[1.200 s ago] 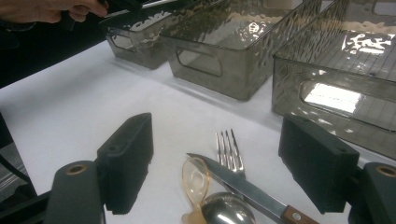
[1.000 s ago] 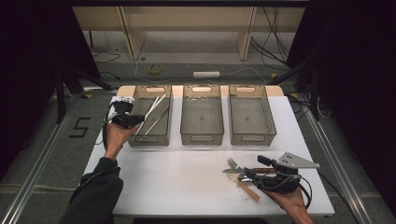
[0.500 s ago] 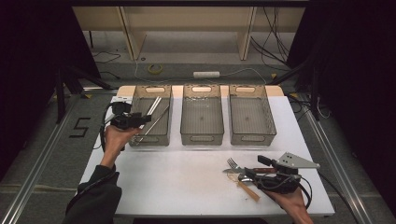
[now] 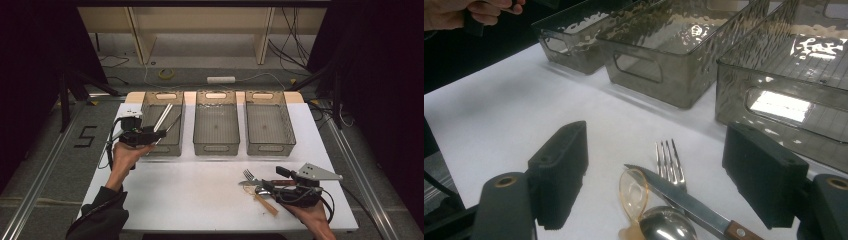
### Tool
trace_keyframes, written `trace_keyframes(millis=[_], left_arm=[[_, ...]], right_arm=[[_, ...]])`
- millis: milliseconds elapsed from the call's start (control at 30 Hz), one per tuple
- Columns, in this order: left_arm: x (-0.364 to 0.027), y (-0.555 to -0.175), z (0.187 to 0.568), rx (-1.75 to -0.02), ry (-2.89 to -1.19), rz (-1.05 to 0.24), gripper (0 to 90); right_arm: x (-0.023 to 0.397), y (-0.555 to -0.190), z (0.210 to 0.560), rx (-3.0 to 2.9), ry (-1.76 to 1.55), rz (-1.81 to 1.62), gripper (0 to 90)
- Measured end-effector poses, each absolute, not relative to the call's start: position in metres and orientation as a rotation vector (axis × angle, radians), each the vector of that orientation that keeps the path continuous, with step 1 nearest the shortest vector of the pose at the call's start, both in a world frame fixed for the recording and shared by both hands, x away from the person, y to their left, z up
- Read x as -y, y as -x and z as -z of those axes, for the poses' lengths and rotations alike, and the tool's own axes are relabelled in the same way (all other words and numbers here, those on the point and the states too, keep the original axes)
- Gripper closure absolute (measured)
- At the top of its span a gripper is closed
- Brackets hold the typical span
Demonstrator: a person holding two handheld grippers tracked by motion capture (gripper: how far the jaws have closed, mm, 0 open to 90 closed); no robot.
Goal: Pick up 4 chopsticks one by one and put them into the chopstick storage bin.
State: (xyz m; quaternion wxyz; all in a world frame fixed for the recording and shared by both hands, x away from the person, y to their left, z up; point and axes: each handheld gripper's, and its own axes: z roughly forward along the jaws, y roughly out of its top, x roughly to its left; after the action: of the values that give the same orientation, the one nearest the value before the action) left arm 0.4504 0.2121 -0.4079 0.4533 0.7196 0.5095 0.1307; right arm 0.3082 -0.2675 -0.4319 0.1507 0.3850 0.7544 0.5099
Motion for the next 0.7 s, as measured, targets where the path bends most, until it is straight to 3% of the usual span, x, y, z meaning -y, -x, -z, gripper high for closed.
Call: trace_keyframes(millis=[700], left_arm=[[-0.184, -0.404, 0.414, -1.072, -1.757, -0.294, 30.5]], right_arm=[[0.271, -0.313, 0.433, -2.209, -1.078, -1.405, 27.3]])
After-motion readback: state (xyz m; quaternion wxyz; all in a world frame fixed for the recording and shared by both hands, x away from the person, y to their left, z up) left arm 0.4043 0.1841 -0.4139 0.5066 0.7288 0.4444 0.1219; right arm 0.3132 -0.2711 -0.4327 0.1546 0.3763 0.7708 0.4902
